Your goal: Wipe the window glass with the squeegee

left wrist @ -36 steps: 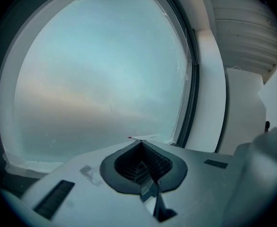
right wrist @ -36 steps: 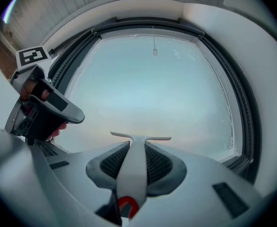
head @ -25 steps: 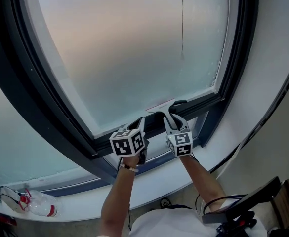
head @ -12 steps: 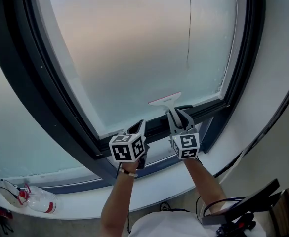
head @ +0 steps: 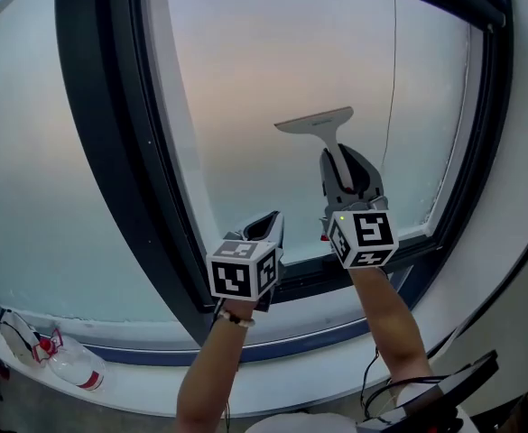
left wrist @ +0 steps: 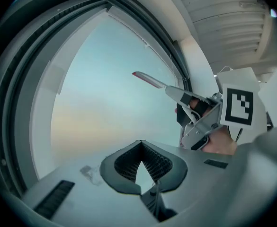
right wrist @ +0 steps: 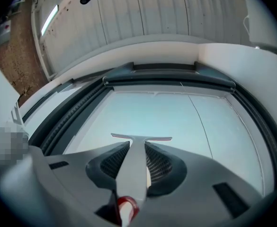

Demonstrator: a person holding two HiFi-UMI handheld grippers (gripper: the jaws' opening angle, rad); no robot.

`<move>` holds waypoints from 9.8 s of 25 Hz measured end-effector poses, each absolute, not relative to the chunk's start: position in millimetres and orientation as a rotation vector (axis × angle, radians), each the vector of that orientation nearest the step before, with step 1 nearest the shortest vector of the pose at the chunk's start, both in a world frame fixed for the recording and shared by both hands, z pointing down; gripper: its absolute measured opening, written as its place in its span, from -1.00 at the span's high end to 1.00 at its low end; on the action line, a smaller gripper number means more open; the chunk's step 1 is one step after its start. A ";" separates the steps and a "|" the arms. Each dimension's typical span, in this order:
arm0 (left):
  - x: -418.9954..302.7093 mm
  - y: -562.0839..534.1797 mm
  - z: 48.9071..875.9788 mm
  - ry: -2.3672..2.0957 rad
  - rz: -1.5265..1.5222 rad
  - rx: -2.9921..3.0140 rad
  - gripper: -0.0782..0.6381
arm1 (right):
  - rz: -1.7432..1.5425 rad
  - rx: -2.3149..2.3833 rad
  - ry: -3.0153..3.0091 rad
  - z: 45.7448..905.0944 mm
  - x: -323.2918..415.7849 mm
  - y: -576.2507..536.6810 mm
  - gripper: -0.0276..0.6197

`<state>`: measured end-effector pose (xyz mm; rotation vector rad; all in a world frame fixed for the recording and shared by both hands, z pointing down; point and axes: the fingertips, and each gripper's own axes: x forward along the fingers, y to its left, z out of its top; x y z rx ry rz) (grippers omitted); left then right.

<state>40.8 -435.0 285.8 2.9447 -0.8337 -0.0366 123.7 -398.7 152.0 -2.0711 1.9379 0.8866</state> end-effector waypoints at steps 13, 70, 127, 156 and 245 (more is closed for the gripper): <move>33.3 -457.6 161.0 -0.928 -0.187 3.041 0.78 | 0.977 -1.936 1.841 -35.7 102.8 -421.4 0.64; 1.9 -462.2 304.4 -0.645 -0.078 2.903 0.78 | 0.797 -2.241 1.799 170.3 98.0 -430.0 0.64; -3.2 -450.3 447.6 -0.678 0.137 2.678 0.78 | 0.149 -2.500 1.976 505.0 122.7 -418.3 0.64; -58.2 -424.3 336.4 -0.591 0.008 2.902 0.78 | 0.528 -2.327 1.844 307.3 59.4 -412.7 0.64; -138.7 -415.6 477.2 -0.632 0.141 2.614 0.78 | 0.266 -2.497 2.073 478.8 -44.0 -461.5 0.64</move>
